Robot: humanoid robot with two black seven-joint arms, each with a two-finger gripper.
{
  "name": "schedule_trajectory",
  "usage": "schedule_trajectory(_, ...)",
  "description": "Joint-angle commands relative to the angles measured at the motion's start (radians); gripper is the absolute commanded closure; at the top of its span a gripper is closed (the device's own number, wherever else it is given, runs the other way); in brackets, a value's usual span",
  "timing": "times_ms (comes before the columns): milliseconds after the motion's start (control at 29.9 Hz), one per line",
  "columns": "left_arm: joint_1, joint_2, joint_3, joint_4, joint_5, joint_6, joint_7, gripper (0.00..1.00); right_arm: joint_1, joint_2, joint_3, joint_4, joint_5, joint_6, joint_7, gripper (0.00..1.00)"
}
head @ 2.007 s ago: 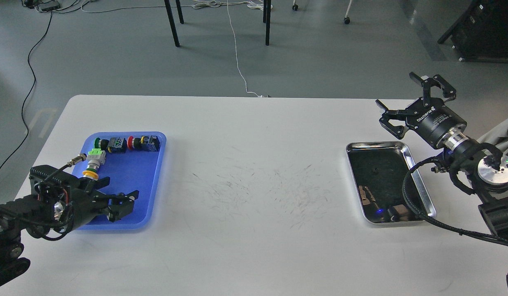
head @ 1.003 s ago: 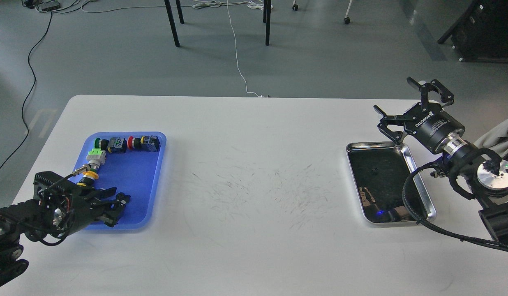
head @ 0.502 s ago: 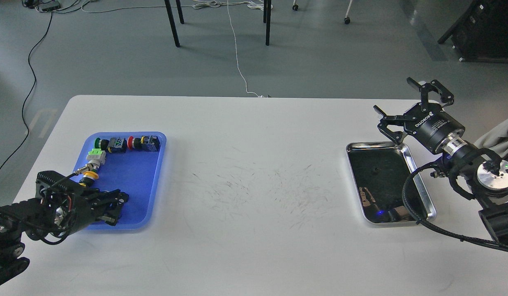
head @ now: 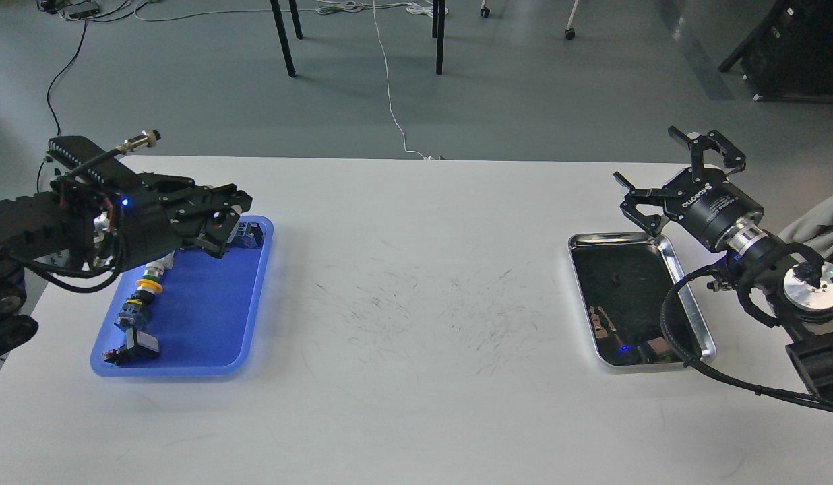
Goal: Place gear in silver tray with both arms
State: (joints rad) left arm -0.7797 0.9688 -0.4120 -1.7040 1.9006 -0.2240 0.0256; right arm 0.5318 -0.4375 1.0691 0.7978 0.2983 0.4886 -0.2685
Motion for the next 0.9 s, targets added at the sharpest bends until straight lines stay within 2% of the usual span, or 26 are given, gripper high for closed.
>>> schedule_trajectory(0, -0.049, -0.217, 0.007, 0.004, -0.011, -0.049, 0.092, 0.93, 0.001, -0.004, -0.001, 0.0, -0.001, 0.0, -0.002, 0.03)
schedule_trajectory(100, -0.05, -0.442, 0.013, 0.052, -0.006, -0.078, 0.169, 0.93, 0.001, -0.013, -0.001, 0.0, -0.001, 0.0, -0.002, 0.03)
schedule_trajectory(234, -0.039, -0.648, 0.044, 0.125, 0.003, -0.083, 0.221, 0.93, 0.001, -0.014, -0.001, 0.0, -0.001, 0.0, -0.002, 0.03)
schedule_trajectory(502, -0.018, -0.933, 0.166, 0.303, 0.051, -0.06, 0.226, 0.93, 0.001, -0.03, -0.001, 0.007, -0.004, 0.0, -0.003, 0.03)
schedule_trajectory(702, -0.009, -0.969, 0.187, 0.48, 0.054, 0.0, 0.224, 0.92, 0.002, -0.036, -0.001, 0.007, -0.004, 0.0, -0.005, 0.03)
schedule_trajectory(870, -0.007, -0.969, 0.231, 0.541, 0.051, 0.031, 0.22, 0.92, 0.008, -0.04, -0.001, 0.007, -0.004, 0.0, -0.005, 0.03)
